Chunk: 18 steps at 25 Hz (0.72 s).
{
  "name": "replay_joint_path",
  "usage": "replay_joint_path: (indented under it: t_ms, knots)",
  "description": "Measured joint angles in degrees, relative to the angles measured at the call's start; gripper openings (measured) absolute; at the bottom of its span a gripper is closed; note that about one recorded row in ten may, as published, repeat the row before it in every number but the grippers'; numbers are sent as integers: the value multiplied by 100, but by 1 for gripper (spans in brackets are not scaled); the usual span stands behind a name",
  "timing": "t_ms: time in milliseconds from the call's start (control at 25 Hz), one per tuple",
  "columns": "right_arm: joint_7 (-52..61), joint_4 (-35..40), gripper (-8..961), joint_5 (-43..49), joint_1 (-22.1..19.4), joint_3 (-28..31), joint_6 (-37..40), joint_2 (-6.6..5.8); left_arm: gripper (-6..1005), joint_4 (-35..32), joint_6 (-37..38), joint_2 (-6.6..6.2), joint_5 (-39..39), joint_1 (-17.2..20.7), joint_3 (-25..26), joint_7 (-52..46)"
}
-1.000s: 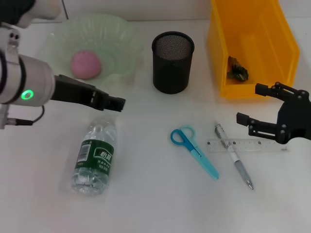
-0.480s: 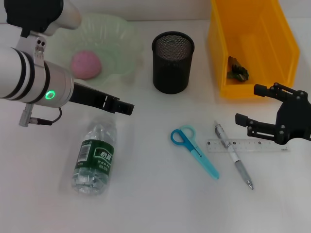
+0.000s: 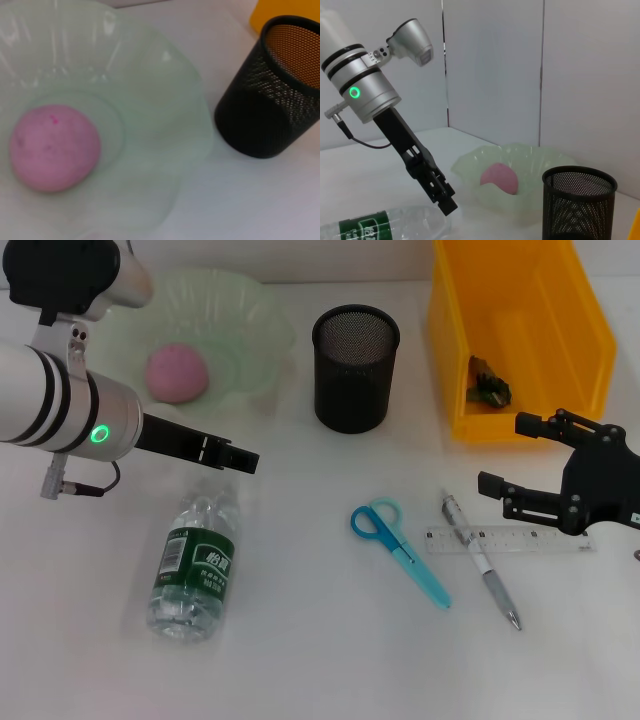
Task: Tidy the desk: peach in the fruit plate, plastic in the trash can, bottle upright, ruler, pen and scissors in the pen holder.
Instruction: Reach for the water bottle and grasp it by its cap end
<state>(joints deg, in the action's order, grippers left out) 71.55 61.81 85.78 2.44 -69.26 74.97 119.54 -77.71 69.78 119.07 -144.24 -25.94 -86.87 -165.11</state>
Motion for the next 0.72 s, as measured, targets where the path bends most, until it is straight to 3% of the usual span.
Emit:
replay_joint_path:
  t_ms: [520,720]
  knots:
    - [14,-148,842,23,107,0,0,-1,780,586,-232,-19,-11,-176,114,3]
    - [25,-213,842,31,156,4,-2,-4,774,1194,-489,-33,-17,-420,188,17]
